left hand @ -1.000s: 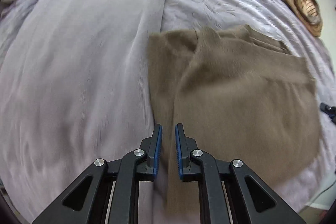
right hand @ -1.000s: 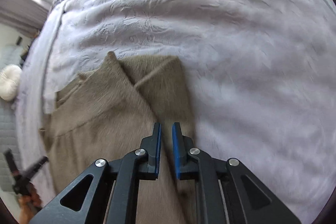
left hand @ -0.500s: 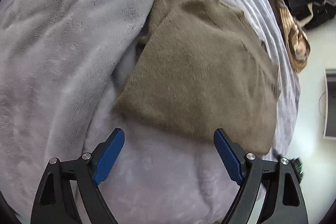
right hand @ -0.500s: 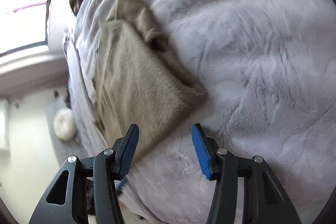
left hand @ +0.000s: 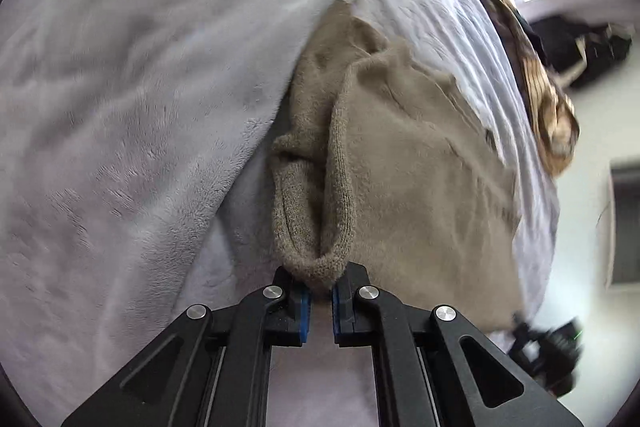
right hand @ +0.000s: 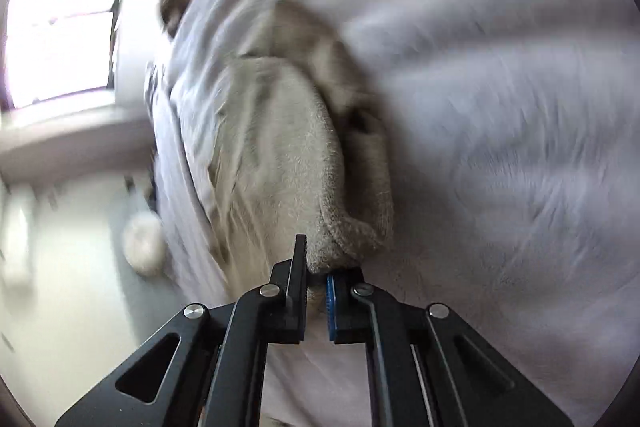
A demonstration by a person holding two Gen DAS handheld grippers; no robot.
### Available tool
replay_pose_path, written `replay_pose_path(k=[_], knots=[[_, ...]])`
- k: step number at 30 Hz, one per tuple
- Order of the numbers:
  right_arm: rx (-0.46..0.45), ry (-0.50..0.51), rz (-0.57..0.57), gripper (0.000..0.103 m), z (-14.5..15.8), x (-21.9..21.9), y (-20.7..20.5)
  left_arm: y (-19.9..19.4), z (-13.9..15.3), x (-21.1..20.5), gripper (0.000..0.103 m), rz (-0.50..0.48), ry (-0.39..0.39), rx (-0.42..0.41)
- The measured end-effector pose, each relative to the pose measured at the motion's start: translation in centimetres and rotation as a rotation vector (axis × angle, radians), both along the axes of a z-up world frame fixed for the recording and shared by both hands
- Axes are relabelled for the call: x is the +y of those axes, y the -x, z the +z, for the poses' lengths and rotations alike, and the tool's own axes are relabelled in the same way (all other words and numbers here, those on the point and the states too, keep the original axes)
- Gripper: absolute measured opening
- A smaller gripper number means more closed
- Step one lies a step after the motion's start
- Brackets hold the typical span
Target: Fold small clothes
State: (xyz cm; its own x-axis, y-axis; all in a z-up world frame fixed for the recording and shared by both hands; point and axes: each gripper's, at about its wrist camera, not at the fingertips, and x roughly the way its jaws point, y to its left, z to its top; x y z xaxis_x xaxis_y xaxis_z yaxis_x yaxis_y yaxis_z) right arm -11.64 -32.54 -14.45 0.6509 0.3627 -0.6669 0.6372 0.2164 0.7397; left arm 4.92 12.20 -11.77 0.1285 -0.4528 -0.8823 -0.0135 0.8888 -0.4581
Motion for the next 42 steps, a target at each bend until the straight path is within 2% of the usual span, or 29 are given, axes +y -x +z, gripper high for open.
replay_pose_path(k=[2,5,8,10,14,17,21,31,40,41,42], knots=[[0.036,0.047,0.047,0.008,0.2,-0.2,-0.4,0.2,-1.4,0.1,0.009,-0.011,-0.031,0.02],[0.153,0.072,0.089,0.008,-2.8,-0.2,-0.4,0.6,-3.2,0.6,0.009,-0.004,-0.054,0.055],[0.177,0.032,0.072,0.008,-5.0,-0.2,0.1,1.0,-3.1,1.1,0.011,-0.004,-0.081,0.059],[0.175,0.036,0.064,0.008,-5.0,-0.1,0.6,1.1,-2.8,1.2,0.011,-0.02,-0.09,0.049],[0.227,0.077,0.105,0.008,-4.1,0.2,0.5,1.1,-2.3,1.6,0.011,-0.038,-0.14,0.05],[0.26,0.092,0.108,0.009,-3.1,0.5,1.1,1.2,-1.7,2.6,0.011,-0.026,-0.244,0.039],[0.299,0.136,0.15,0.01,-1.4,1.9,1.5,1.7,-0.8,3.9,0.011,-0.054,-0.26,0.033],[0.294,0.123,0.271,0.01,0.4,9.0,-0.8,2.4,0.7,3.6,0.011,-0.163,-0.304,0.031],[0.239,0.183,0.394,0.011,3.1,14.8,-4.0,3.1,1.9,4.8,0.011,-0.213,-0.333,0.016],[0.232,0.187,0.401,0.011,3.4,15.3,-4.3,3.2,2.1,5.0,0.021,-0.216,-0.335,0.014],[0.227,0.192,0.406,0.011,3.7,15.6,-4.4,3.3,2.2,5.2,0.068,-0.218,-0.338,0.011]])
